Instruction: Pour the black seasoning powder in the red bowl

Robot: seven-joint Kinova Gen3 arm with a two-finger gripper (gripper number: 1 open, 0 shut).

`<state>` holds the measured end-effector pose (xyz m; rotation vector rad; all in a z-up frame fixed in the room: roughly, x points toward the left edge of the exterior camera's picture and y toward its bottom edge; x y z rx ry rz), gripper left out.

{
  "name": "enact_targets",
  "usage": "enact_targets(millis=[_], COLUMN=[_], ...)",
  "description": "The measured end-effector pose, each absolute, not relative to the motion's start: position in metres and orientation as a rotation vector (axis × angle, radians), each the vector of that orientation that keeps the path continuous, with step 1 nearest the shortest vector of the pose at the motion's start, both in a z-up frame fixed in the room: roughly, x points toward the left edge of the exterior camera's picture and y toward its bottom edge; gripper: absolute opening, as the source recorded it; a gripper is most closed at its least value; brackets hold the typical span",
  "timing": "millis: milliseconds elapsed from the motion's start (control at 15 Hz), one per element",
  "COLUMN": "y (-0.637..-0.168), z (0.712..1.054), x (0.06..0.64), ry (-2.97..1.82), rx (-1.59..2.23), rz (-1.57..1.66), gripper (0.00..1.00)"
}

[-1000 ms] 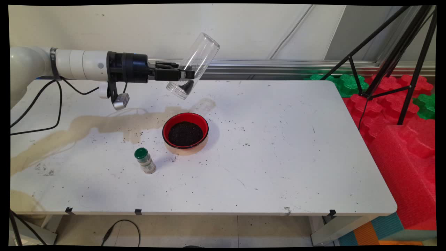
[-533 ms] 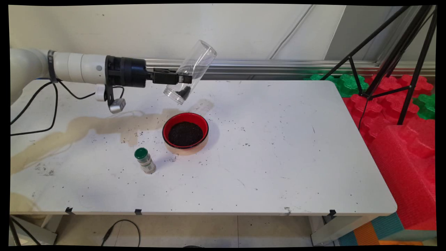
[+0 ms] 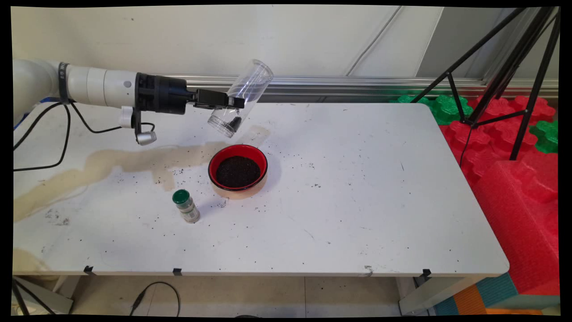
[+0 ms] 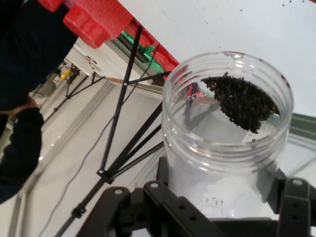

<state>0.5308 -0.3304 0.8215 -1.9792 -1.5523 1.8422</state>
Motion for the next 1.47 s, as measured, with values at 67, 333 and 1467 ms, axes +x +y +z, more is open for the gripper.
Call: enact_targets(millis=[67, 333, 1467], y=[-0.330, -0.331, -0.332], z=[0.822, 0.825, 0.864], x=[0.531, 0.529, 0.517], ry=[-1.577, -1.668, -2.086], rx=[-1.957, -1.867, -1.287], rz=[1.826, 1.760, 1.415], gripper=[0.00, 0.00, 0.00])
